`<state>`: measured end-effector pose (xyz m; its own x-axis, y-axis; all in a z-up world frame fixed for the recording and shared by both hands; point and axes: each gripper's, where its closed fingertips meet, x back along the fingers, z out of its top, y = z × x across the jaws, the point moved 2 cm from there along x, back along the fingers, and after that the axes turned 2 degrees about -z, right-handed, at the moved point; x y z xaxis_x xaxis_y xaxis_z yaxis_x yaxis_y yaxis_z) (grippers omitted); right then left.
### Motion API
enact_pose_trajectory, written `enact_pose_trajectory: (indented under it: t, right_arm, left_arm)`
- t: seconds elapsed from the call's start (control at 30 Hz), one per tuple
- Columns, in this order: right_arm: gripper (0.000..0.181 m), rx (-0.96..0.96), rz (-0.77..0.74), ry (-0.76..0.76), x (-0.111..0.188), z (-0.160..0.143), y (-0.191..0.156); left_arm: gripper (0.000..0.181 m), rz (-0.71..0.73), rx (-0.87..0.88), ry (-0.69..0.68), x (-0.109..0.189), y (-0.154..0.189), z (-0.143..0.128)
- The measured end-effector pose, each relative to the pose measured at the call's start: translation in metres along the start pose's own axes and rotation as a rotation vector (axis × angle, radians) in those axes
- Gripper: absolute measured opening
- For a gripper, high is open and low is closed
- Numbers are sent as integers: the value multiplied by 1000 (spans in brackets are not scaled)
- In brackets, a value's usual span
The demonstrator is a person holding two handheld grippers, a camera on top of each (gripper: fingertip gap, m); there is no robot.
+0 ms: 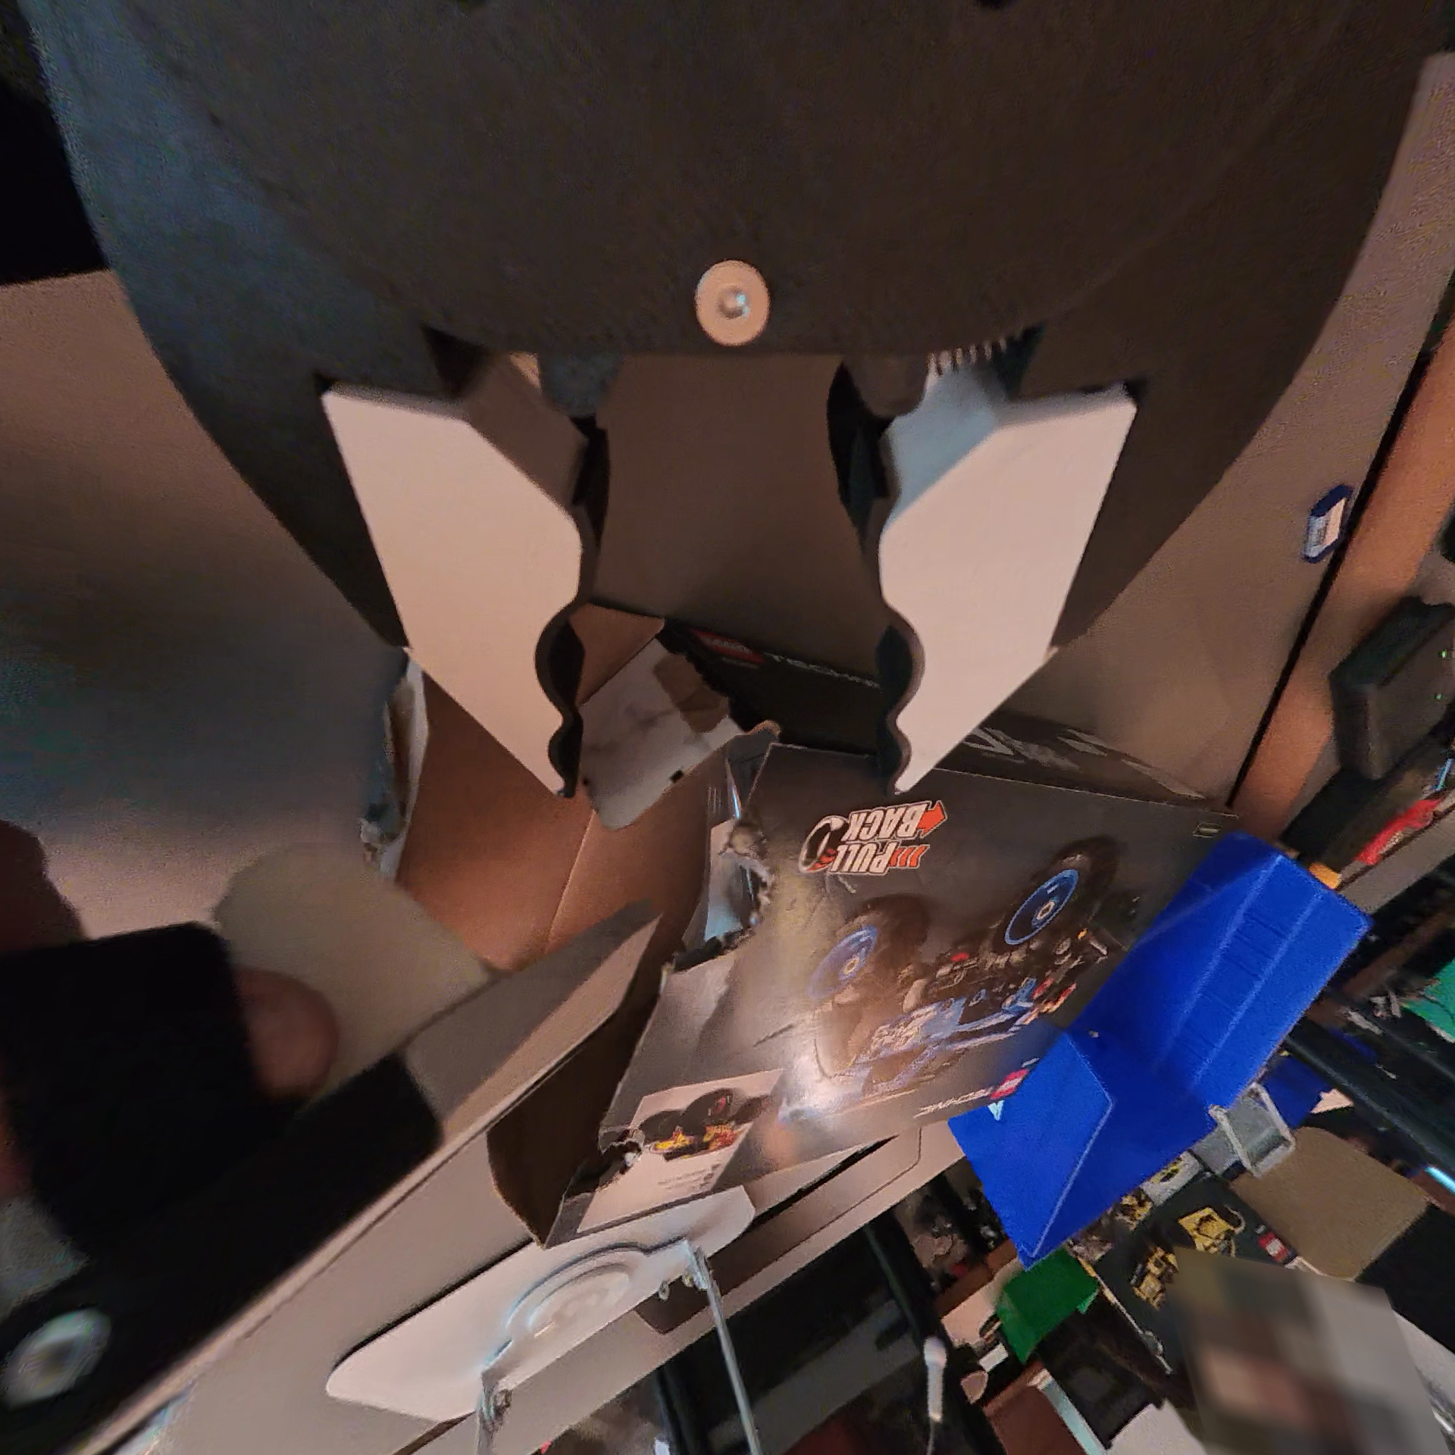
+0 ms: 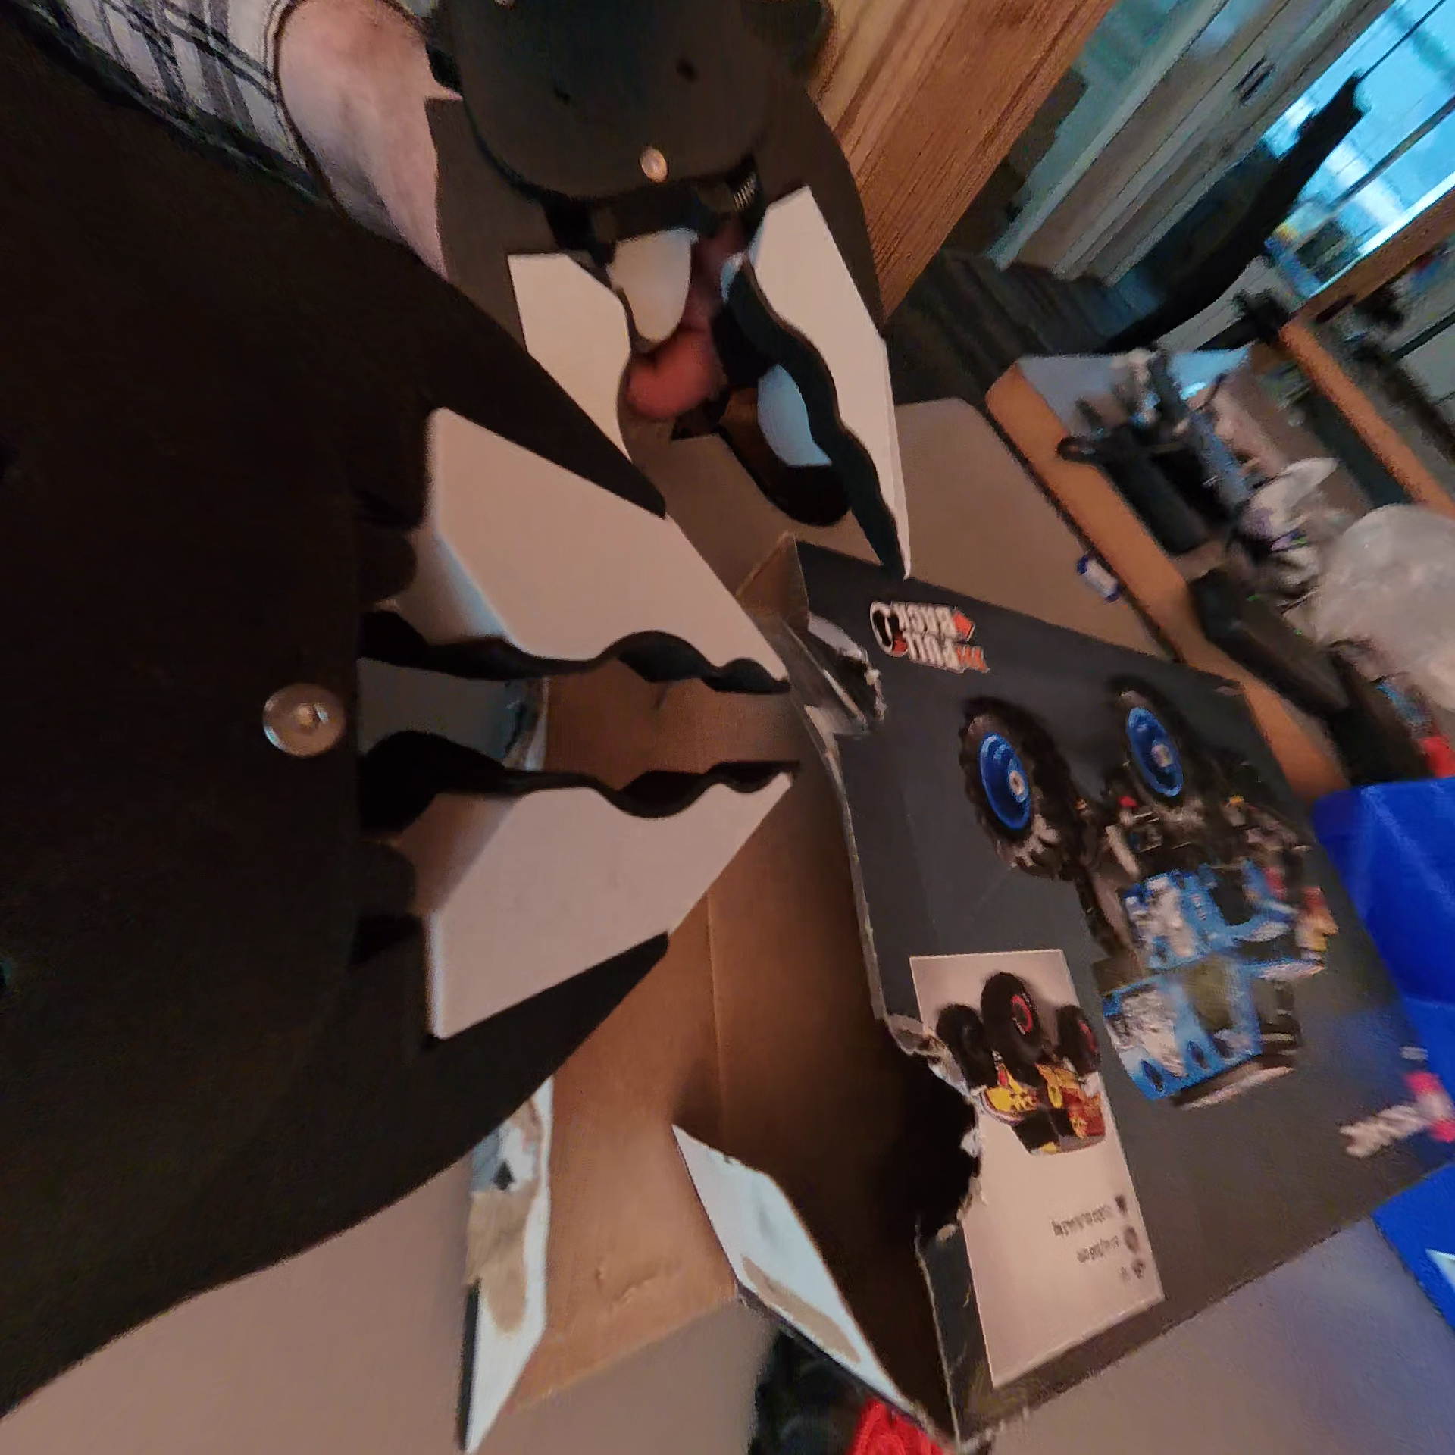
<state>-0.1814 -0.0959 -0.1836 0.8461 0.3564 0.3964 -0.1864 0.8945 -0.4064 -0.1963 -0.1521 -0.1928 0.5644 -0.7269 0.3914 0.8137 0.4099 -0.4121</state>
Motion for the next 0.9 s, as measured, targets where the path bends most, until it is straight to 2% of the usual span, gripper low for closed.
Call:
enact_pose_trajectory:
  t: [0.13, 0.2, 0.23, 0.3, 0.33, 0.37, 0.4, 0.5, 0.67, 0.9]
  right_arm:
    - [16, -79, 19, -100, -24, 2, 8]
    - [22, -152, 79, -75, -31, 8, 3]
    - [18, -184, 111, -92, -36, 5, 0]
    - [23, -172, 79, -147, -48, -7, 4]
    - [21, -186, 81, -138, -50, -8, 5]
    - [5, -203, 113, -123, -51, -7, 3]
    - [0, -218, 142, -98, -51, -5, 2]
    - [0, -234, 204, -93, -50, -2, -4]
    - [0, -194, 256, -63, -36, 0, -15]
    - [0, -126, 244, -33, 12, -9, -7]
  left_arm:
    - [73, -47, -2, 9, 1, 1, 0]
    - [73, -72, -2, 24, 1, 3, 2]
    - [72, -81, -3, 29, 1, 5, 2]
    - [72, -64, -60, 15, -1, 5, 0]
    - [71, -56, -72, 14, -2, 4, -1]
    - [73, -76, -57, 26, -2, 6, 0]
    - [73, -94, -38, 33, -2, 6, 1]
    - [74, -115, -27, 31, 0, 3, 2]
    - [72, -73, -42, 34, 0, -2, -2]
    - [70, -93, -11, 33, 0, -7, -2]
